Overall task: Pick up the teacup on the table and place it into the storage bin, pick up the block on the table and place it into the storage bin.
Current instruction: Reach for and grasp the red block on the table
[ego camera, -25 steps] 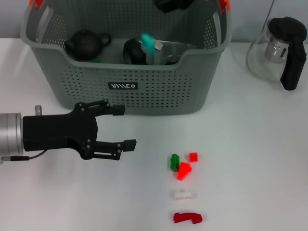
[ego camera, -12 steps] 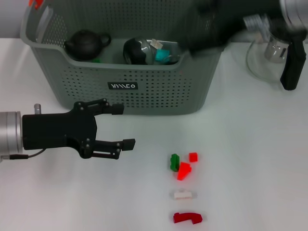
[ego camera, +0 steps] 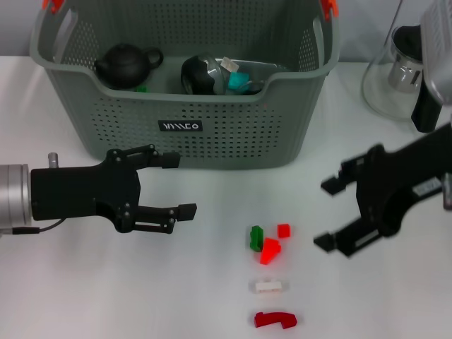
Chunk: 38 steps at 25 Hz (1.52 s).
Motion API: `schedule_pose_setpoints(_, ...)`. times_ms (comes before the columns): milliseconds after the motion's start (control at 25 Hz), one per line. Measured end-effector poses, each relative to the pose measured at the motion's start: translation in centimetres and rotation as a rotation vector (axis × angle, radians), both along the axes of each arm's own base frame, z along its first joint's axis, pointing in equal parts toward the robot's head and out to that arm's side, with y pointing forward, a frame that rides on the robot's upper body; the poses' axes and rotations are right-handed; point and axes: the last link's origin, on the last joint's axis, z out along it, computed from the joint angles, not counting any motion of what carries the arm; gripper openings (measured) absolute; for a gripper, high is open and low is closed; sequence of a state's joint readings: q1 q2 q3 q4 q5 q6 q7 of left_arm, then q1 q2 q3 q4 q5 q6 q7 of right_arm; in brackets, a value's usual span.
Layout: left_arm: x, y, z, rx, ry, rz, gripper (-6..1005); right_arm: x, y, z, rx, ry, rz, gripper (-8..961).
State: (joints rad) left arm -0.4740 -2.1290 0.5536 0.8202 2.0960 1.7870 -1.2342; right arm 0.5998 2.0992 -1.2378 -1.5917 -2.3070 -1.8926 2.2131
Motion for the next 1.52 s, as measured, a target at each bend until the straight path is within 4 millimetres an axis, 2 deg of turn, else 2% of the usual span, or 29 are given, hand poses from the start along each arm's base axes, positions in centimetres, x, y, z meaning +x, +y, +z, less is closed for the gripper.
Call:
schedule_pose_setpoints(480, -0.5, -0.3, 0.2, -0.001, 0.014, 0.008, 919, -0.3, -0.4, -0.3, -0.039, -0.023, -0.003, 911)
schedule_pose_setpoints(640, -0.6, -0.3, 0.3, 0.000, 0.014, 0.013, 919, -0.5, -0.3, -1.0, -0.065, -0.040, 0.008, 911)
schedule_pose_setpoints(1120, -0.9, -0.8, 0.8, 0.005, -0.005, 0.025, 920, -0.5, 0.0, -6.5, -0.180, -0.234, 0.048, 896)
schedule_pose_setpoints(1360, -0.9, -0.9, 0.8, 0.005, -0.005, 0.025, 920, -0.6, -0.3, -9.2, -0.224, -0.273, 0.088, 864)
schedule_pose_setpoints(1520, -1.0, -0.9, 0.7, 0.006, -0.005, 0.027, 919, -0.4, -0.6, -10.4, -0.248, -0.296, 0.107, 841)
